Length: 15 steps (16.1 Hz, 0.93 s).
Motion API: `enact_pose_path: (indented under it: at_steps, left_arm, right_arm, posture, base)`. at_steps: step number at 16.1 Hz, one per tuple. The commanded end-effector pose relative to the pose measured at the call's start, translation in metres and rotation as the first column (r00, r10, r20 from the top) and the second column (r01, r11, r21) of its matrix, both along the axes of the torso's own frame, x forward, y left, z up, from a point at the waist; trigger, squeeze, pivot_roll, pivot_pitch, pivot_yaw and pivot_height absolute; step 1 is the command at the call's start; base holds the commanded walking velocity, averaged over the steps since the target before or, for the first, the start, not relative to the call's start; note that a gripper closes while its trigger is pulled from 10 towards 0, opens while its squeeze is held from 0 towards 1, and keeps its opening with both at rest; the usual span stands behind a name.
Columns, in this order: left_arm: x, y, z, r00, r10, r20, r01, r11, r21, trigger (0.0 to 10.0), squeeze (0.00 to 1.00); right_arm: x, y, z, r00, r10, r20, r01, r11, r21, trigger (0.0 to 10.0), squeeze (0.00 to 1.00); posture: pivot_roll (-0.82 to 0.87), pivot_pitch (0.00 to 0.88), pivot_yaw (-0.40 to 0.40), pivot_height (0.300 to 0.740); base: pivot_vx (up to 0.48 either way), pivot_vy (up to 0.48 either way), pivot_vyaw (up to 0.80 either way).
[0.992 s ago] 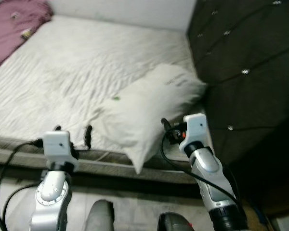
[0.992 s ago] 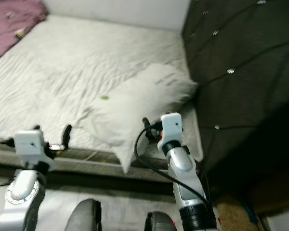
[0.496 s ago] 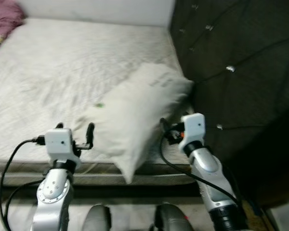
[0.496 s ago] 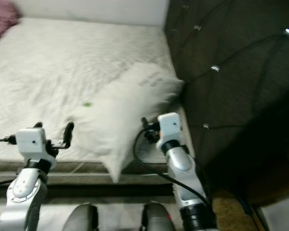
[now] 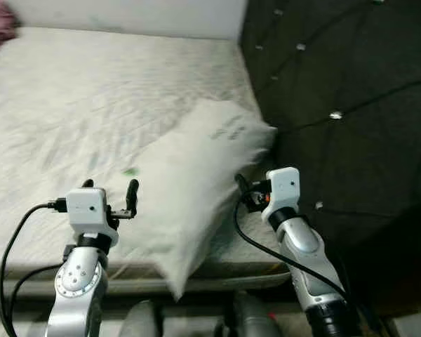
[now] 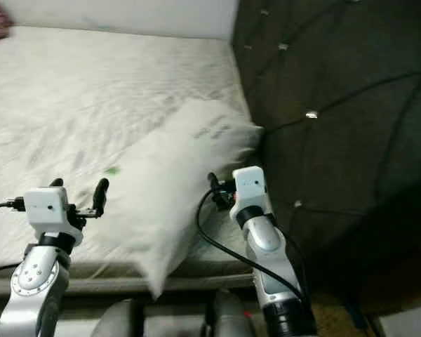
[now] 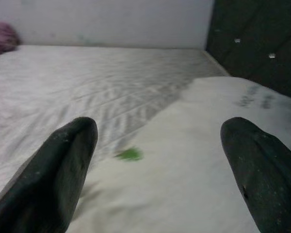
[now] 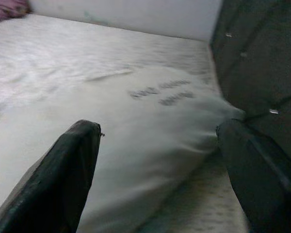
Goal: Clean up the room
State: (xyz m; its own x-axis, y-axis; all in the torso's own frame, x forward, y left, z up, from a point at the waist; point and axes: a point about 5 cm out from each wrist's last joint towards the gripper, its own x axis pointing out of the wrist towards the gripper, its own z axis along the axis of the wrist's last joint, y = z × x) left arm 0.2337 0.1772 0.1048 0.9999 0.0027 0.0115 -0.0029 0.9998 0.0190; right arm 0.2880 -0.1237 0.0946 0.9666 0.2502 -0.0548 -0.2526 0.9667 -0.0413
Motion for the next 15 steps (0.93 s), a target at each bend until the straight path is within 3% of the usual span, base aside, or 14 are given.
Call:
enact_pose_path:
  at_steps: [1, 8, 15]
  left_arm:
    - [0.0002, -0.0059, 0.0019, 1.000, -0.028, 0.007, 0.028, 0.999, -0.016, 10.0, 0.00]
    - [0.0002, -0.0060, 0.0003, 1.000, -0.010, -0.009, 0.010, 1.000, -0.015, 10.0, 0.00]
    - [-0.0001, -0.0059, -0.0004, 1.000, 0.002, -0.013, -0.002, 1.000, -0.011, 10.0, 0.00]
  right_arm:
    - [0.0011, -0.0071, 0.0005, 1.000, -0.029, -0.002, 0.029, 0.999, -0.012, 10.0, 0.00]
    - [0.0012, -0.0055, -0.0012, 0.999, -0.031, -0.010, 0.031, 0.999, -0.014, 10.0, 0.00]
    - [0.0010, -0.0055, -0.0024, 1.000, -0.024, -0.015, 0.024, 1.000, -0.006, 10.0, 0.00]
  posture:
    - [0.03, 0.089, -0.066, 0.676]
    - [0.04, 0.090, -0.061, 0.676]
    - [0.04, 0.085, -0.063, 0.603]
  base:
    - [0.480, 0.000, 0.00]
    - [0.053, 0.000, 0.00]
    - [0.000, 0.000, 0.00]
